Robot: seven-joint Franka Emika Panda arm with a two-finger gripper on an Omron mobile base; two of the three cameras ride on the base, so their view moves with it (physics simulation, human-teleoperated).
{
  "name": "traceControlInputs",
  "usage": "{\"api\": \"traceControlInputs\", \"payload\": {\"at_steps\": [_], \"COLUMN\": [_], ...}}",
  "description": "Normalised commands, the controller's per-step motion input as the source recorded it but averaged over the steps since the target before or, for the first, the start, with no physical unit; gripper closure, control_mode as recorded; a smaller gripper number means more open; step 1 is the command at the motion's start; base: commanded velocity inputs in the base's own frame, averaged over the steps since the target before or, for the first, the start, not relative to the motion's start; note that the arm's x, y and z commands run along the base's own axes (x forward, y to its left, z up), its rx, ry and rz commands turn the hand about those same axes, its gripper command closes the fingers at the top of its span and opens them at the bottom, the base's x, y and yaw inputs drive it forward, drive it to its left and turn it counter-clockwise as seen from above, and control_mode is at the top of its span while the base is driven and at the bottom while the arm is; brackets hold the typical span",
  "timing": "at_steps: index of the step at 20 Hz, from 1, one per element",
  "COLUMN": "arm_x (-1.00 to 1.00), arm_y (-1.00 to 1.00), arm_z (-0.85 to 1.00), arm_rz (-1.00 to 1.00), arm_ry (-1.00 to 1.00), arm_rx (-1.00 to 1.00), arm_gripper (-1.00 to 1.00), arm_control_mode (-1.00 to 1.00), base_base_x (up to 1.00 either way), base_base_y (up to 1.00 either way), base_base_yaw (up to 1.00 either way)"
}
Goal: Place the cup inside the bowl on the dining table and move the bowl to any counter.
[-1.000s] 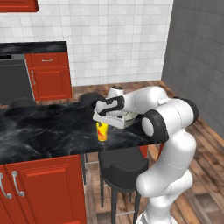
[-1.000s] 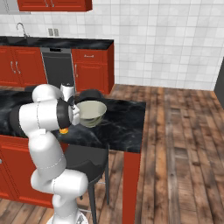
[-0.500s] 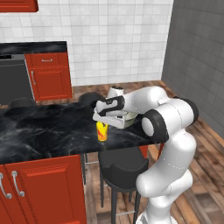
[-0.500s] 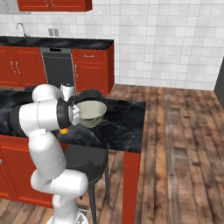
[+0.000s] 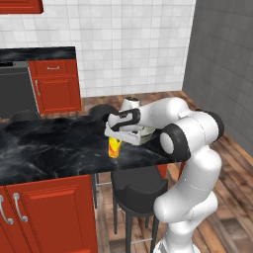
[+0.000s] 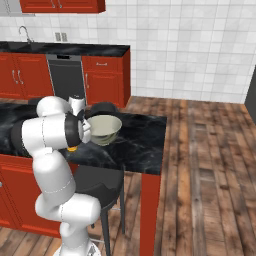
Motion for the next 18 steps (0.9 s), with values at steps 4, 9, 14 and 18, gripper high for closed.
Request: {"api": "traceControlInputs", "payload": {"at_steps": [4, 9, 14, 18], "arm_x": [0.0, 0.0, 0.0, 0.0], "arm_y": [0.0, 0.0, 0.0, 0.0], "arm_z": [0.02, 0.18, 0.25, 0.25], "arm_rz": [0.0, 0.0, 0.0, 0.0], "arm_ry": [0.0, 0.0, 0.0, 0.0], "arm_rx": [0.0, 0.0, 0.0, 0.0], "arm_gripper": [1.0, 1.0, 1.0, 1.0], "arm_control_mode": [-1.0, -1.0, -1.0, -1.0], "base_base_x": [0.0, 0.0, 0.0, 0.0], "base_base_y": [0.0, 0.0, 0.0, 0.0], "base_base_yaw": [0.0, 0.0, 0.0, 0.0]}}
